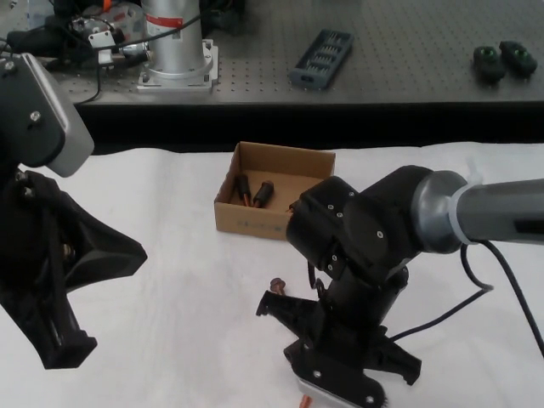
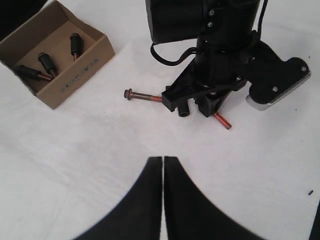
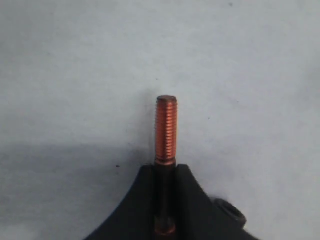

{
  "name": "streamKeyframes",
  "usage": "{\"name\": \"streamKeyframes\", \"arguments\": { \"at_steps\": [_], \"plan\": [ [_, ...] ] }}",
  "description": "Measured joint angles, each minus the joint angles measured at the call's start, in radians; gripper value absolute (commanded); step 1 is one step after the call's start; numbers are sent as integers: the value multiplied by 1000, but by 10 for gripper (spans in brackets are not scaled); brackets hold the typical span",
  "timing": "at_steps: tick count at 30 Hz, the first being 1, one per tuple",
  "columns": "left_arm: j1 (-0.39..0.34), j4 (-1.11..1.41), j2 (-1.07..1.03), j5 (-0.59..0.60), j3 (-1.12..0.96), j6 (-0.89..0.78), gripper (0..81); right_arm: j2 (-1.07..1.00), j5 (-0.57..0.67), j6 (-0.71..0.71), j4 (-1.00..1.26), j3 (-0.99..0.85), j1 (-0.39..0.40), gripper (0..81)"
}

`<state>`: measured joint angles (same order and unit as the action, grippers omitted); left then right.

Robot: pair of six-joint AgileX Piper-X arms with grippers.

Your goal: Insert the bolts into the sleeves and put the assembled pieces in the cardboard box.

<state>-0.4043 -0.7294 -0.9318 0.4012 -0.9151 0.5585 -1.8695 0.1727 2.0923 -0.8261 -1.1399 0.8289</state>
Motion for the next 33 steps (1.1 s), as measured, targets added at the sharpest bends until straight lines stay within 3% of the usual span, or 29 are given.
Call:
{"name": "streamKeyframes", "arguments": {
  "at_steps": [7, 14, 16, 20, 22, 33],
  "plan": [
    [0, 0, 0, 0, 0, 0, 7, 2, -4, 273, 1, 33, 0, 27],
    [0, 0, 0, 0, 0, 0, 7, 12, -35, 300, 22, 53, 0, 6],
    [0, 0, 0, 0, 0, 0, 7, 13, -44, 292, 26, 57, 0, 58],
    [0, 0, 0, 0, 0, 0, 7, 14, -70, 284, 26, 58, 4, 345],
    [0, 0, 0, 0, 0, 0, 7, 14, -72, 276, 30, 58, 7, 424],
    [0, -30, 0, 0, 0, 0, 7, 18, -96, 19, 46, 58, 10, 379]
  ]
}}
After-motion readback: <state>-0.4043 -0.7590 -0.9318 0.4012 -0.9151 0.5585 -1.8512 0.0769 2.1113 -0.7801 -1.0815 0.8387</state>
